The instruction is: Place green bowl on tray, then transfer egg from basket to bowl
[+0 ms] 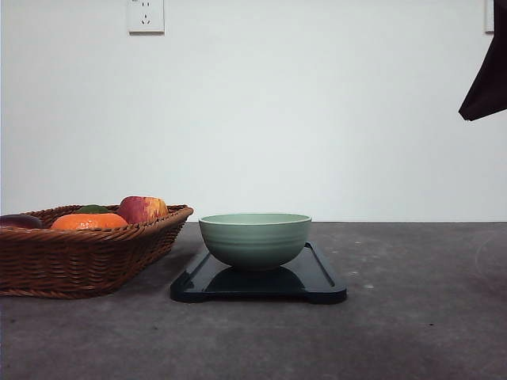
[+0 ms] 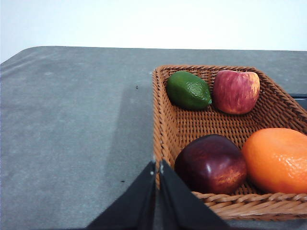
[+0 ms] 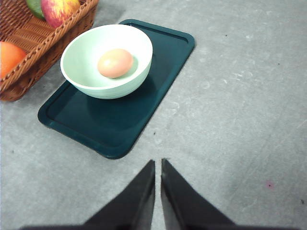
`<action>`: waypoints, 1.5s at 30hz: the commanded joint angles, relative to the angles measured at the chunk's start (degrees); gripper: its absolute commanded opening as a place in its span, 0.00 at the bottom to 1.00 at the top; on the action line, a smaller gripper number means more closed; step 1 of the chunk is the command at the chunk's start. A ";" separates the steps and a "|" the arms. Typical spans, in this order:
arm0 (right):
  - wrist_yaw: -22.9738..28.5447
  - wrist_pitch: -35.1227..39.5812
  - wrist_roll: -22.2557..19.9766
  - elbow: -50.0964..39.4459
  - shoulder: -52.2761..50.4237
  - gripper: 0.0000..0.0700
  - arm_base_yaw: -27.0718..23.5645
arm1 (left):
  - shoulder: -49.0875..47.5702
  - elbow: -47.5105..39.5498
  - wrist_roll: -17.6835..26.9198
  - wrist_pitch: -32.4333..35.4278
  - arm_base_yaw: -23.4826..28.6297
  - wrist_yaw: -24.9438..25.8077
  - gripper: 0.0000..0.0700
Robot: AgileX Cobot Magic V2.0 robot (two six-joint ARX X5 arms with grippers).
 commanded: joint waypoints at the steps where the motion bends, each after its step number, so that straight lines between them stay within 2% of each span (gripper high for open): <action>1: 1.28 0.79 -2.13 0.24 0.17 0.02 0.24 | -0.09 -1.11 -0.31 -0.24 0.00 0.22 0.00; 6: 9.36 6.20 -3.89 -4.12 -2.57 0.02 -2.73 | -0.09 -1.11 -0.33 -0.24 0.00 0.22 0.00; 11: 9.86 16.44 -4.17 -14.63 -13.14 0.02 -8.45 | -0.09 -1.11 -0.32 -0.24 0.00 0.22 0.00; 15: 9.71 20.87 -4.68 -23.18 -23.41 0.02 -12.60 | -0.09 -1.11 -0.33 -0.24 0.00 0.22 0.00; 25: 6.58 21.15 -4.71 -33.26 -40.66 0.02 -19.52 | -0.09 -1.11 -0.33 -0.24 0.00 0.22 0.00; 45: 6.61 20.09 -4.72 -33.83 -40.63 0.02 -21.20 | -0.07 -1.09 -0.33 -0.24 0.00 0.22 0.00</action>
